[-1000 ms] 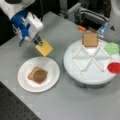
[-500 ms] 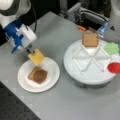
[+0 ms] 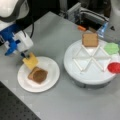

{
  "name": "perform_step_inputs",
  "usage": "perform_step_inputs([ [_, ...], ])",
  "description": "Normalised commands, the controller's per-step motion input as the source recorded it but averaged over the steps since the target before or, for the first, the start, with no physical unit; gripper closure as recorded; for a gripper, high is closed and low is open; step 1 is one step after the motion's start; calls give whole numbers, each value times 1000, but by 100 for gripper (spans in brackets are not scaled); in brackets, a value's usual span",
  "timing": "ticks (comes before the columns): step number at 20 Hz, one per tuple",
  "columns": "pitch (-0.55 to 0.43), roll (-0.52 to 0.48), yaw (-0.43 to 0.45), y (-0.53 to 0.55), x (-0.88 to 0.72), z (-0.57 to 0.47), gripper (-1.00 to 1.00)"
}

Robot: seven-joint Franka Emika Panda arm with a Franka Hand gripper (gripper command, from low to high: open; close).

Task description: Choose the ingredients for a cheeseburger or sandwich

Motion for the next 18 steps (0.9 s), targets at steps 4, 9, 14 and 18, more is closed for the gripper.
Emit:
perform_step_inputs([
  [4, 63, -187, 144, 58, 245, -75, 100],
  [9, 57, -131, 114, 73, 237, -143, 100],
  [14, 75, -134, 130, 43, 200, -80, 100],
  [18, 79, -133, 155, -3, 147, 5, 100],
])
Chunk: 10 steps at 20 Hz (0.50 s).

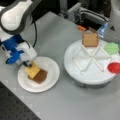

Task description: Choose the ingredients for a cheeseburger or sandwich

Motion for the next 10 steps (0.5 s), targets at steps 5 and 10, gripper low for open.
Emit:
perform_step_inputs([
  [5, 86, -131, 161, 2, 66, 41, 100],
  [10, 94, -127, 162, 41, -22, 35, 100],
])
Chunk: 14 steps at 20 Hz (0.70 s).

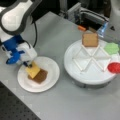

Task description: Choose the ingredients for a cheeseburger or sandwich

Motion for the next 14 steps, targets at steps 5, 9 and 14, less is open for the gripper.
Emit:
perform_step_inputs([
  [5, 72, -125, 152, 63, -57, 11, 100],
  [9, 57, -124, 138, 70, -59, 1, 100],
  [14, 35, -115, 120, 100, -39, -9, 100],
])
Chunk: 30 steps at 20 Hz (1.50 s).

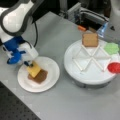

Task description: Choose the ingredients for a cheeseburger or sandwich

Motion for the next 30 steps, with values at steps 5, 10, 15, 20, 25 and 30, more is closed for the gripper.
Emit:
perform_step_inputs([
  [5, 6, -116, 107, 145, -9, -31, 100],
  [10, -9, -129, 87, 147, -1, -33, 100],
  [15, -18, -155, 83, 105, -15, -29, 100],
  [20, -28, -163, 93, 90, -31, -39, 100],
  [25, -47, -167, 92, 95, -25, -73, 100],
  [30, -58, -168, 97, 91, -27, -71, 100],
])
